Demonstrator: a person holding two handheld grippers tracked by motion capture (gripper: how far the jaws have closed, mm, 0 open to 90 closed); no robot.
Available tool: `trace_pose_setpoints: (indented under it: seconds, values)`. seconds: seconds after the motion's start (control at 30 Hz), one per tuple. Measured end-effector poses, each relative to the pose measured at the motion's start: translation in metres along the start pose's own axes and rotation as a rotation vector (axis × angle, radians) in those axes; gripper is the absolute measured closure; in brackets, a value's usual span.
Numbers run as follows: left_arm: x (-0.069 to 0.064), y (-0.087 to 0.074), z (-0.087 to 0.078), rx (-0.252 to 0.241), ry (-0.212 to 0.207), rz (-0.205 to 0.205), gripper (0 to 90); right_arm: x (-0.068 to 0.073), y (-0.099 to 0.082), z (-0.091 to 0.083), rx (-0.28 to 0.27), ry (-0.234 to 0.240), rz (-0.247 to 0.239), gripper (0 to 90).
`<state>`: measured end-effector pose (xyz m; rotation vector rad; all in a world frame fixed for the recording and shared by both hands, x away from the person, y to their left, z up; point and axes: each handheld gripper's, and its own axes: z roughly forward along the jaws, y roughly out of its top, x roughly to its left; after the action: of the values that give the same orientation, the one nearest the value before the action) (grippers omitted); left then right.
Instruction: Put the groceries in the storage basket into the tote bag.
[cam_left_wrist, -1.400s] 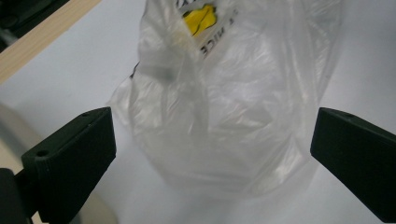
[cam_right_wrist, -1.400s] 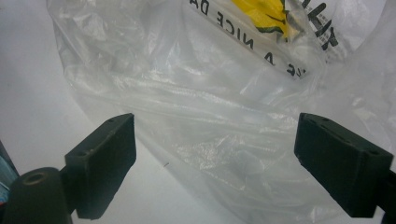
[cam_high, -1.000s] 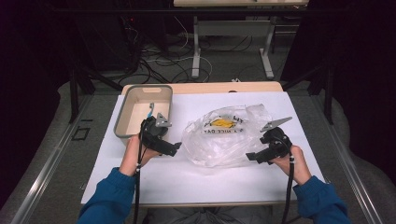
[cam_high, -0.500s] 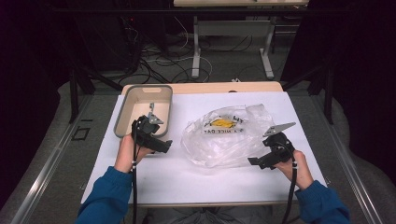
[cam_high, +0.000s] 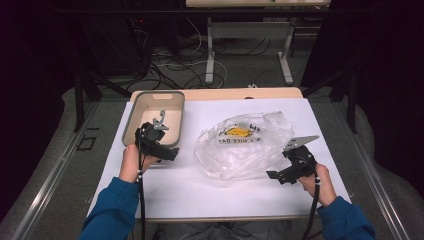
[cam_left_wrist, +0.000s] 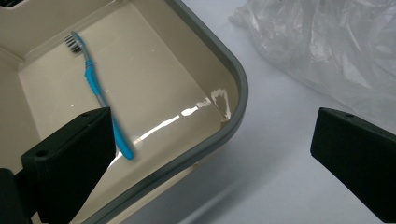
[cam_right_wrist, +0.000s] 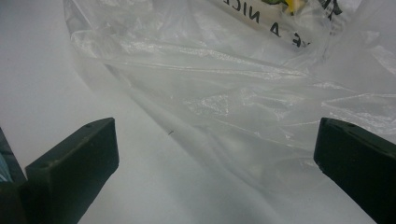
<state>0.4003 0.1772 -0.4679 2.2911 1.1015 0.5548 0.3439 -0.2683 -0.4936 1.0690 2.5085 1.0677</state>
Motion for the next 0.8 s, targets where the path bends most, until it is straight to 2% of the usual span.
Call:
trace_pose_setpoints:
  seconds: [0.1, 0.13, 0.2, 0.3, 0.57, 0.8]
  values:
    - [0.003, 0.000, 0.000, -0.009, 0.005, -0.010, 0.2, 0.000, -0.002, -0.001, -0.037, -0.015, -0.009, 0.0]
    - [0.003, -0.001, 0.001, -0.019, 0.006, -0.025, 0.2, 0.000, -0.002, -0.001, -0.032, -0.008, -0.002, 0.0]
    - [0.005, -0.001, 0.000, -0.017, 0.008, -0.026, 0.2, 0.001, -0.002, -0.001, -0.028, -0.011, 0.005, 0.0]
    - [0.008, -0.001, 0.000, -0.021, 0.019, -0.034, 0.2, 0.001, -0.002, 0.000, -0.017, -0.012, -0.008, 0.0]
    - [0.020, 0.000, 0.000, -0.033, 0.035, -0.062, 0.8, 0.002, -0.001, 0.000, 0.006, 0.001, -0.004, 0.0]
    - [0.029, -0.001, 0.002, -0.042, 0.039, -0.090, 0.2, 0.003, 0.000, -0.001, 0.003, -0.002, -0.016, 0.0]
